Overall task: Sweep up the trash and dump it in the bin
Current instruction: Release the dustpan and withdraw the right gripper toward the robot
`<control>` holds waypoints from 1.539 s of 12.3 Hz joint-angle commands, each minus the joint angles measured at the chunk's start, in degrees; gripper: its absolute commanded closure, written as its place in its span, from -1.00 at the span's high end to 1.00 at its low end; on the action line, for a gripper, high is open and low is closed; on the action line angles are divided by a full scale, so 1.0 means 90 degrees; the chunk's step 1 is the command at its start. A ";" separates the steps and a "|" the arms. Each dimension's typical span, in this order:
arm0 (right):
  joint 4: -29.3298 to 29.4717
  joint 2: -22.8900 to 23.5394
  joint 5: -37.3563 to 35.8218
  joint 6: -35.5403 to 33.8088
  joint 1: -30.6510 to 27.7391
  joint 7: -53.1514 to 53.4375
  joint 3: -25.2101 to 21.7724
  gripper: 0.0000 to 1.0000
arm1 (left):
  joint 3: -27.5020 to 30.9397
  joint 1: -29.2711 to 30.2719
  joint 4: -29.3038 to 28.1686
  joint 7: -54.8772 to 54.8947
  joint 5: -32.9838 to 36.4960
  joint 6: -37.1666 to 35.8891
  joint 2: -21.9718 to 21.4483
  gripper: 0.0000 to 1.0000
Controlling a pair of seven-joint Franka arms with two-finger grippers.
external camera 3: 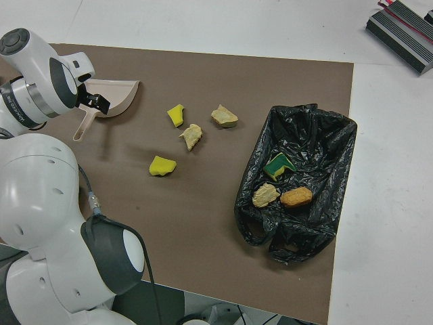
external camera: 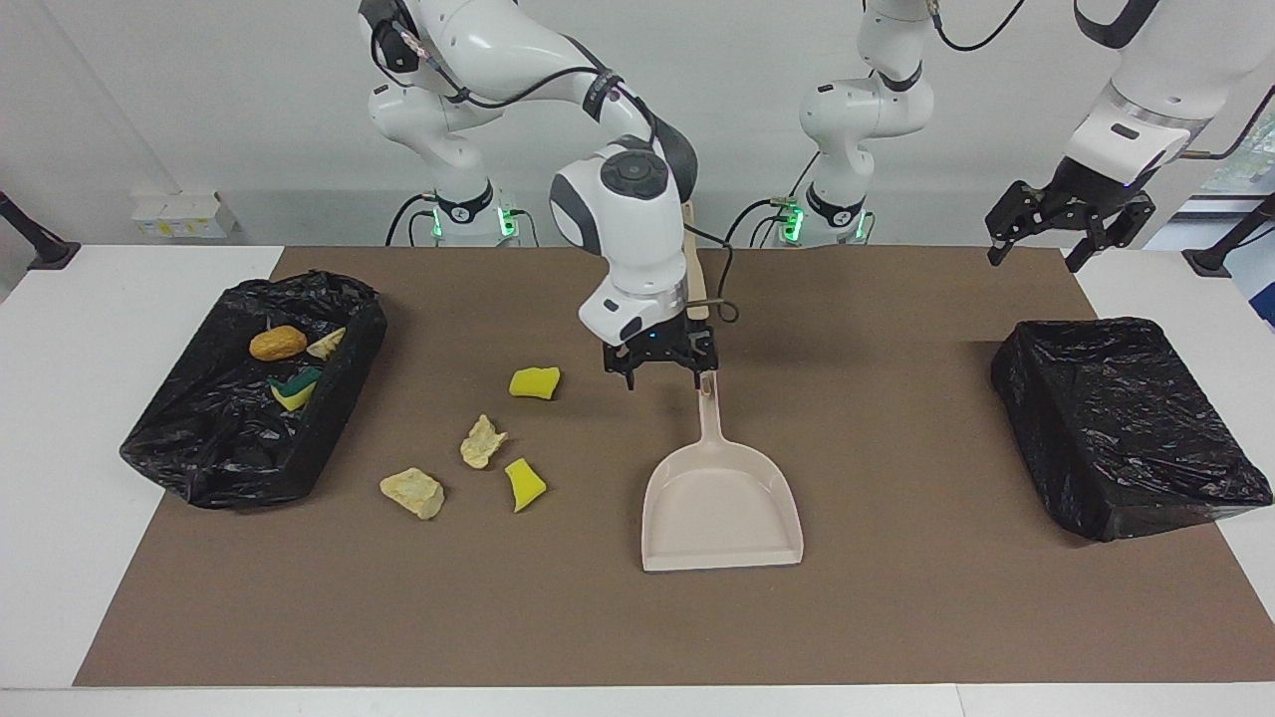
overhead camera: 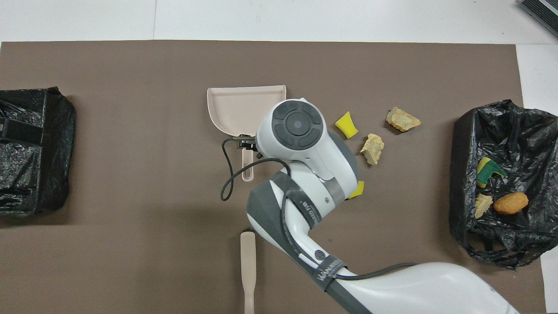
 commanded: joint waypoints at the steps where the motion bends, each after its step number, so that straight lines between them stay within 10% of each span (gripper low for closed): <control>1: -0.0203 -0.0680 0.0050 -0.0491 -0.0596 -0.0687 0.0076 1.00 | -0.0054 0.0095 0.0111 0.0083 -0.0063 -0.0120 -0.0009 1.00; 9: -0.0396 -0.2252 0.0773 -0.2795 -0.1781 -0.2772 0.0085 1.00 | -0.0054 0.0095 0.0111 0.0083 -0.0063 -0.0120 -0.0009 1.00; 13: -0.2270 -0.3201 0.1993 -0.1433 -0.1089 -0.2595 0.0086 1.00 | -0.0045 0.0095 0.0111 0.0083 -0.0063 -0.0120 -0.0009 1.00; 19: -0.3512 -0.2616 0.1994 0.0658 0.0631 -0.0419 0.0086 1.00 | -0.0054 0.0017 0.0111 0.0044 -0.0063 -0.0285 -0.0068 1.00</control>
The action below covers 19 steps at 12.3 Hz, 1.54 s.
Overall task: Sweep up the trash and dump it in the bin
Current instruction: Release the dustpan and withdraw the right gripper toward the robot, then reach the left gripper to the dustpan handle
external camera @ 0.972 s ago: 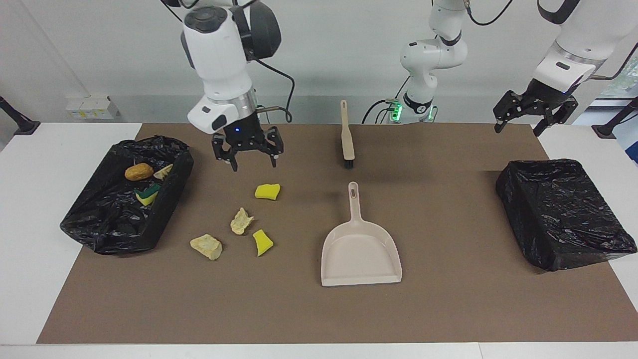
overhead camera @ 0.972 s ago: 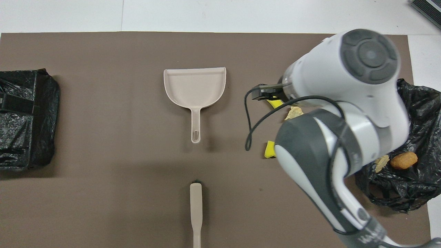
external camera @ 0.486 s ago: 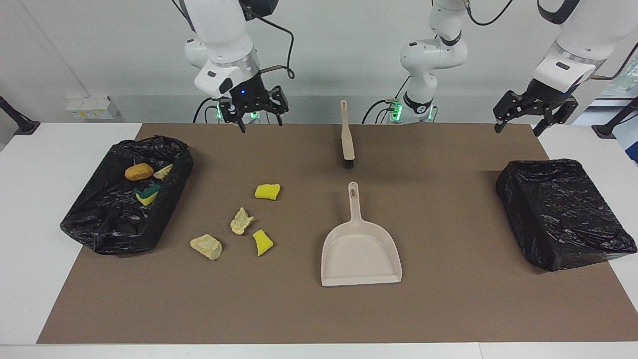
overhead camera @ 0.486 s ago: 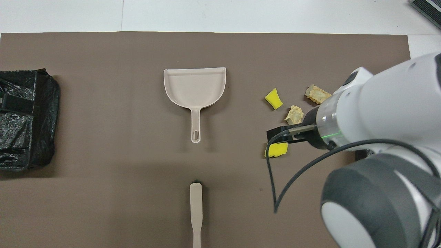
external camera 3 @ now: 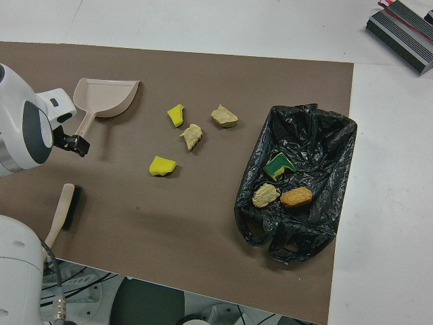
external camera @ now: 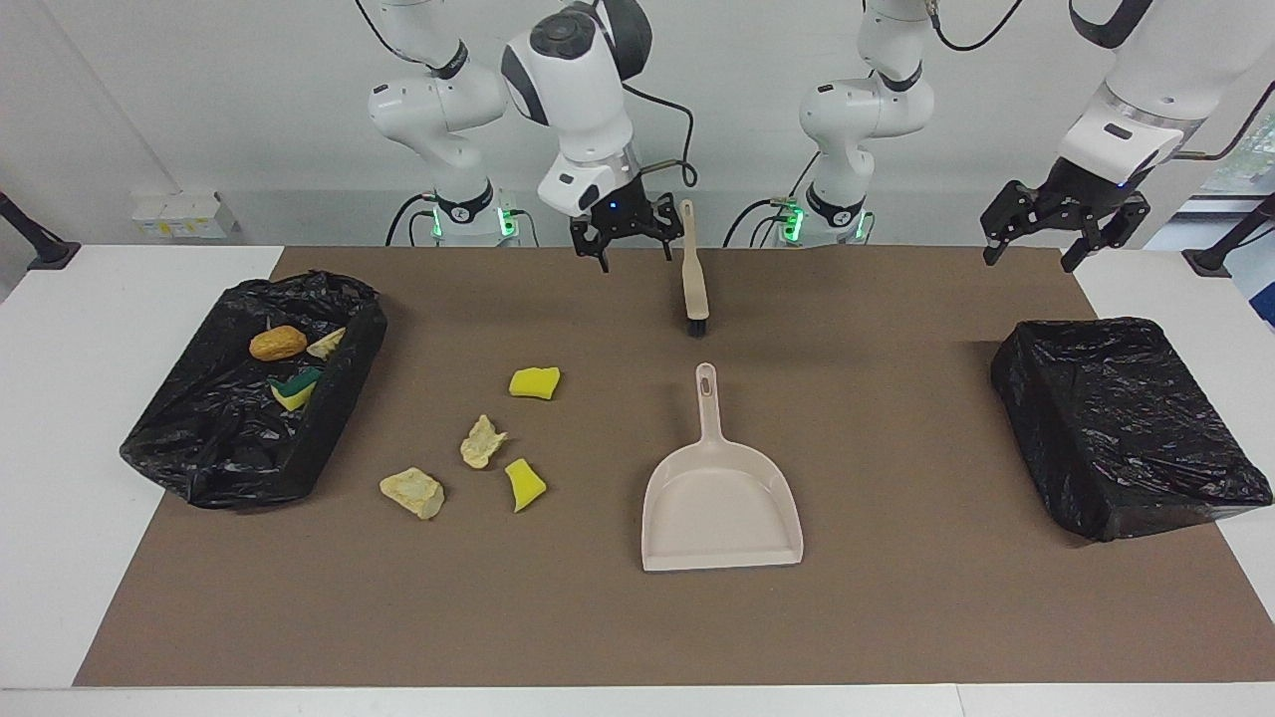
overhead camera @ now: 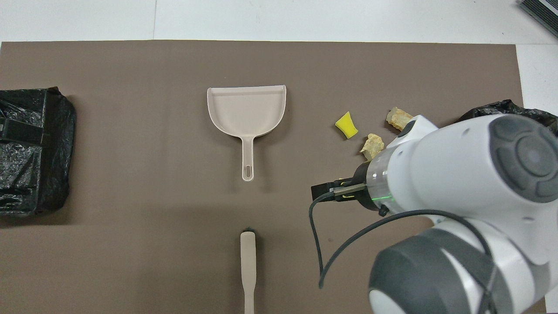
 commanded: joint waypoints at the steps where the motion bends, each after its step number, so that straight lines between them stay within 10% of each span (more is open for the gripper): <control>1: -0.0341 0.0250 0.0133 0.0619 0.0407 0.0749 -0.0039 1.00 | -0.0002 0.0027 0.0100 0.0042 -0.0063 -0.0236 -0.0089 1.00; 12: -0.1600 -0.0743 0.0153 0.0348 0.2117 0.2657 -0.0039 1.00 | -0.0060 -0.0031 -0.1060 0.0120 -0.0083 0.0201 -0.0431 1.00; 19: -0.2080 -0.1497 0.0250 0.0348 0.3505 0.3977 -0.0039 1.00 | -0.0070 -0.1230 -0.1950 -0.0356 -0.0092 0.1734 -0.0256 1.00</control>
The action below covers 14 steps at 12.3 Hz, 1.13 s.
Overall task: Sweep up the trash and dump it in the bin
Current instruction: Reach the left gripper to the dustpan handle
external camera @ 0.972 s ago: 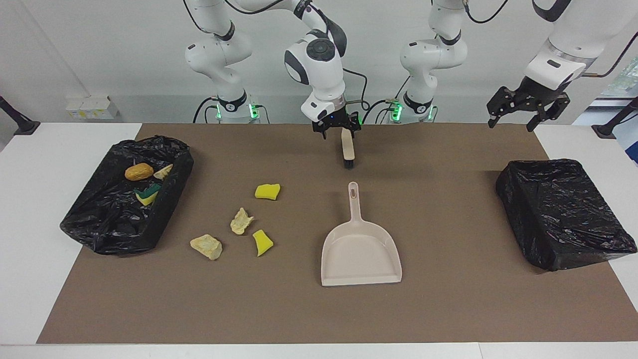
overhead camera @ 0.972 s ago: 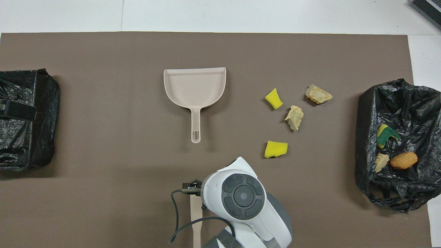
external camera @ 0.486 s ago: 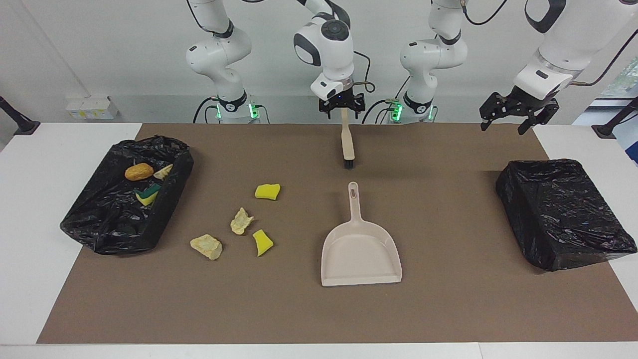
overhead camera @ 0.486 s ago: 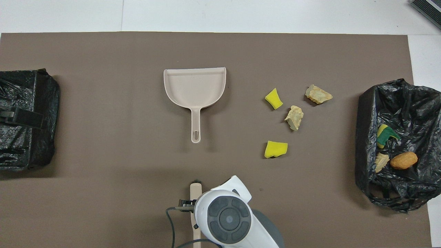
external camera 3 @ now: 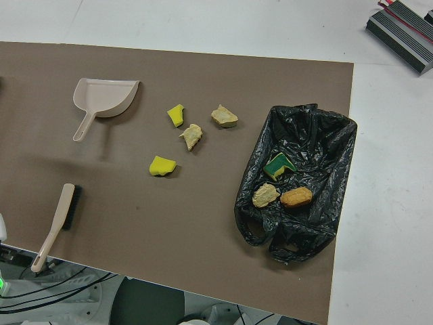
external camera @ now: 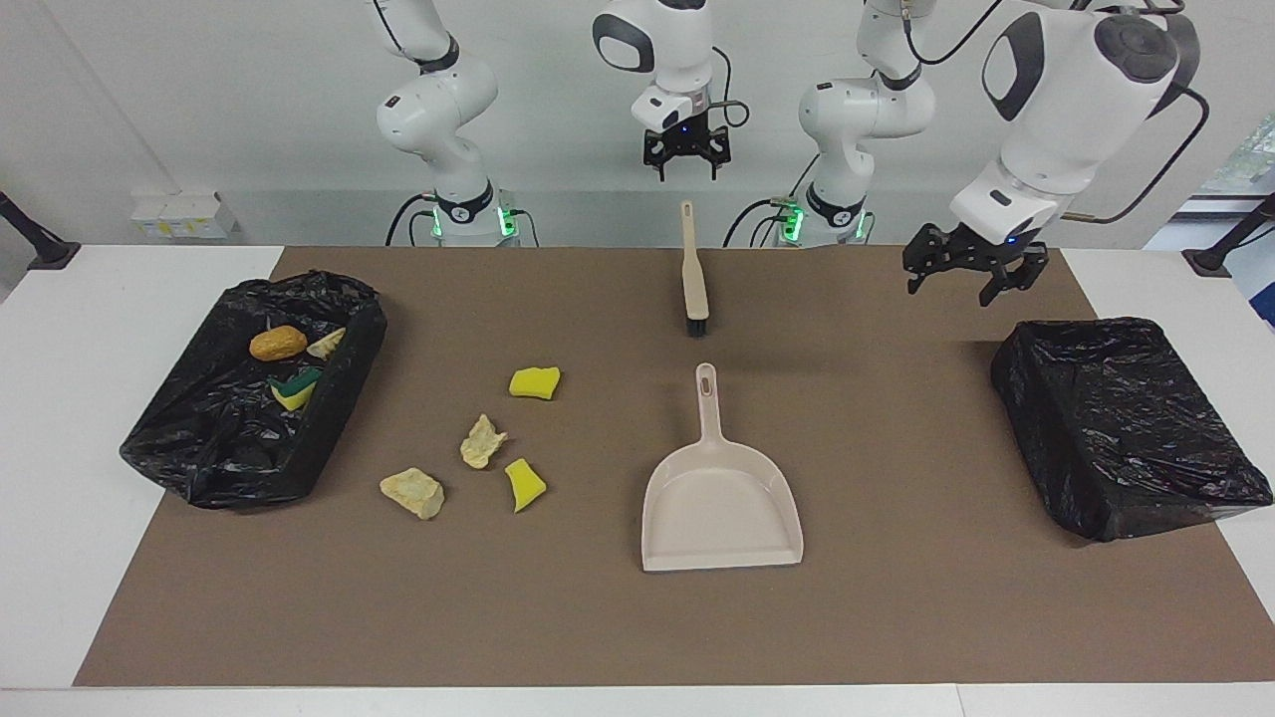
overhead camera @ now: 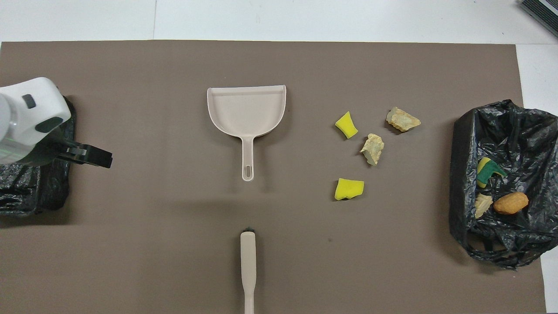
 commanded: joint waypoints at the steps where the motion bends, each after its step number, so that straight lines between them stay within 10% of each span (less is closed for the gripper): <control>1: -0.0189 -0.0061 0.0298 0.0018 -0.0126 -0.0191 -0.0052 1.00 | 0.0076 -0.0638 -0.0238 -0.0711 -0.0054 0.0565 0.0125 1.00; 4: -0.0180 0.0427 0.0308 0.0252 -0.0897 -0.0963 -0.0052 1.00 | 0.0077 -0.1449 -0.0248 -0.1895 -0.0054 0.1238 0.0584 1.00; 14: -0.0228 0.1111 0.0318 0.0936 -0.0547 -0.0662 -0.0042 1.00 | 0.0076 -0.2378 0.0183 -0.2239 -0.0103 0.2461 0.2207 1.00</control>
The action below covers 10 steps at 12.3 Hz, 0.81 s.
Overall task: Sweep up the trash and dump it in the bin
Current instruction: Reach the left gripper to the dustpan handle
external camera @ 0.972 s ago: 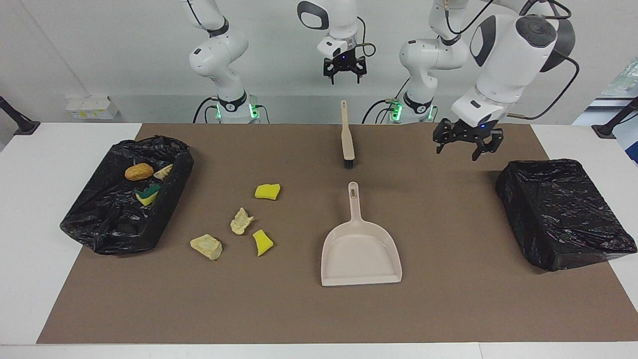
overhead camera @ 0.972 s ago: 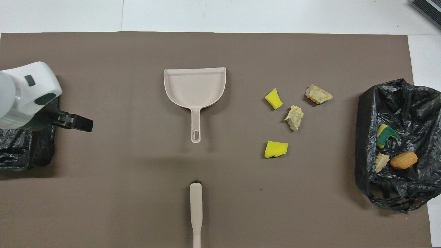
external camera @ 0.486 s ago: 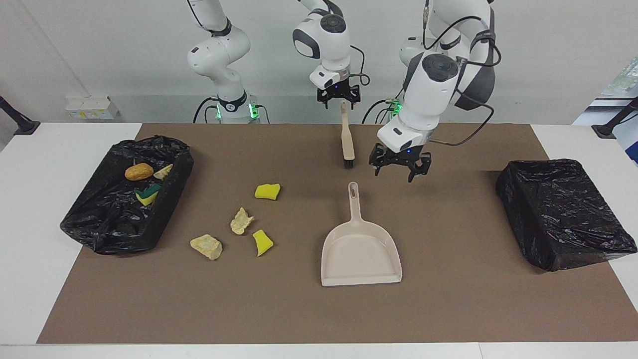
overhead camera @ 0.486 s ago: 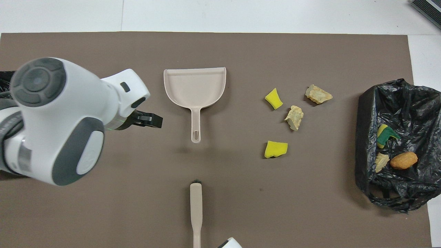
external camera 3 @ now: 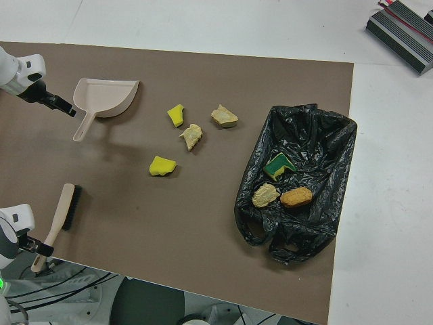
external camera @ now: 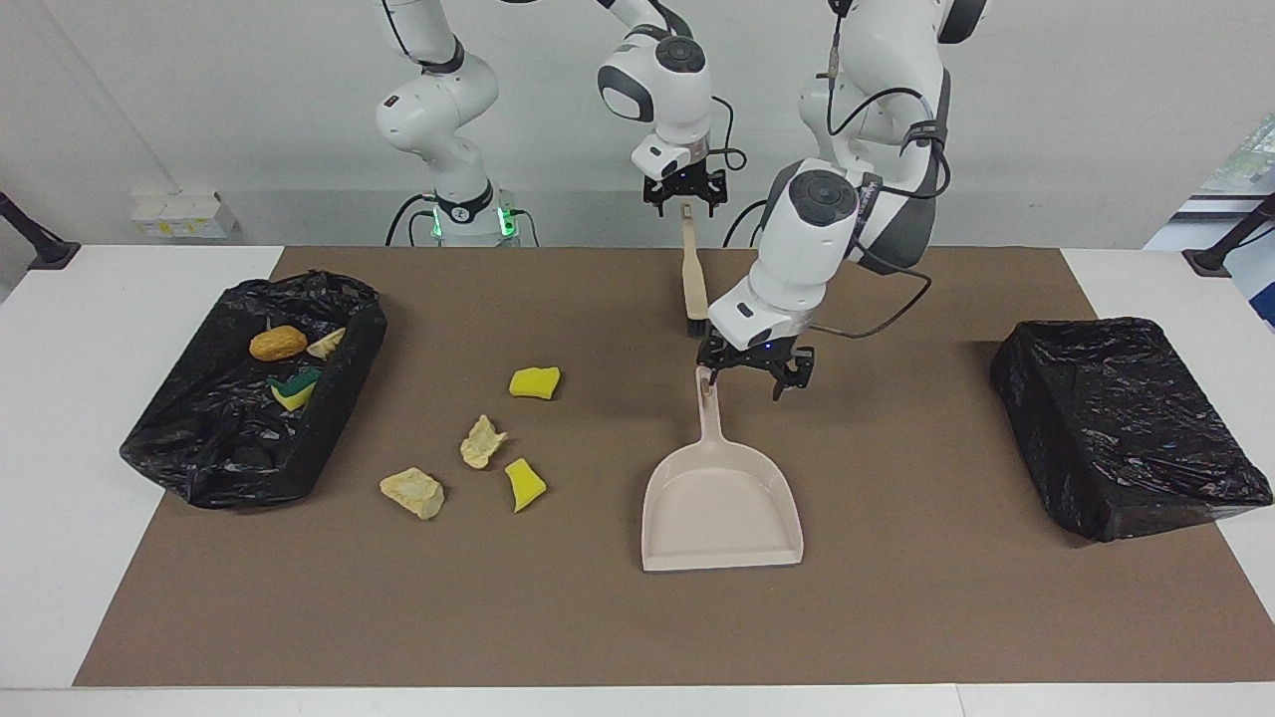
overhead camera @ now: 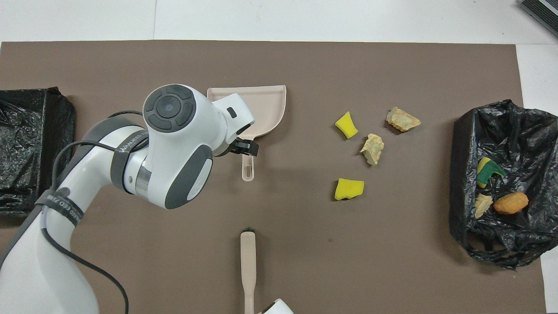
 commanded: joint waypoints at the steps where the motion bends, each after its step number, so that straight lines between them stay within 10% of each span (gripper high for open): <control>1: -0.0047 0.0271 0.0179 0.0311 -0.0031 0.0007 0.0027 1.00 | 0.0104 -0.0196 -0.0126 -0.0092 -0.0070 0.0098 0.0122 1.00; 10: -0.0066 0.0516 0.0179 0.0615 0.0087 0.0065 0.0027 0.53 | 0.0104 -0.0421 -0.0674 -0.0931 -0.0080 0.0742 0.0151 0.71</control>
